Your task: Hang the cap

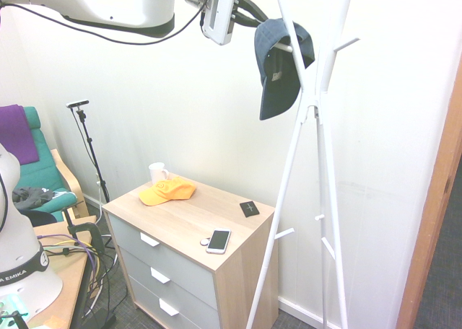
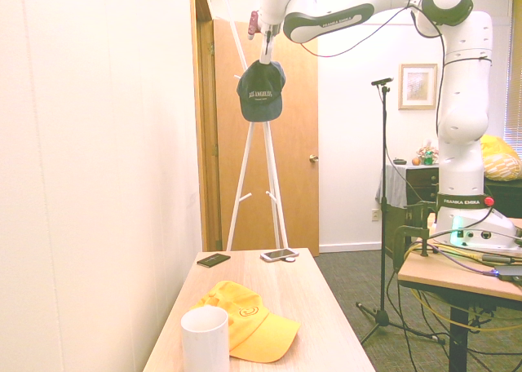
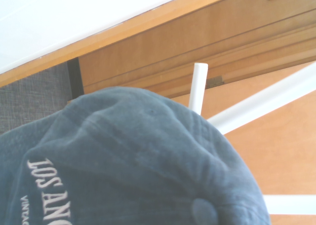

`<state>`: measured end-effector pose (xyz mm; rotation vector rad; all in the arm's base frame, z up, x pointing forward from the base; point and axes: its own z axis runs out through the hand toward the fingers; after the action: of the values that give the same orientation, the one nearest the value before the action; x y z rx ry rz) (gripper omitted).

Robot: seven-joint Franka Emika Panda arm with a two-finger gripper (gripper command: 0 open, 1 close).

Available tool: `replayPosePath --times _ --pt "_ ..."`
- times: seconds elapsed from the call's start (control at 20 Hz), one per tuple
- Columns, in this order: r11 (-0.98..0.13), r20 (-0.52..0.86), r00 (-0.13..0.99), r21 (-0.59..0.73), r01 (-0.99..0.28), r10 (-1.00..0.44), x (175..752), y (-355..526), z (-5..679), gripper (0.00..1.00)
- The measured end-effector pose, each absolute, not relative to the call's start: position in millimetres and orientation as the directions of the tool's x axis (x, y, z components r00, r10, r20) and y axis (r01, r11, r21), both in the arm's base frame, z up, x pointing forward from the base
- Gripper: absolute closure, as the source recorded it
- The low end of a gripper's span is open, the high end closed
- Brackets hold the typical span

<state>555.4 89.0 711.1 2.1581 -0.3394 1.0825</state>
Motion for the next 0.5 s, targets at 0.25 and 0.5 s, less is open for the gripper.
replayPosePath --times 0.25,0.5 --pt "-0.730 0.782 0.619 0.466 -0.500 0.075 553.8 92.4 709.6 0.00" --pt "-0.733 0.781 0.620 0.467 -0.495 0.079 552.6 98.7 703.2 0.00"
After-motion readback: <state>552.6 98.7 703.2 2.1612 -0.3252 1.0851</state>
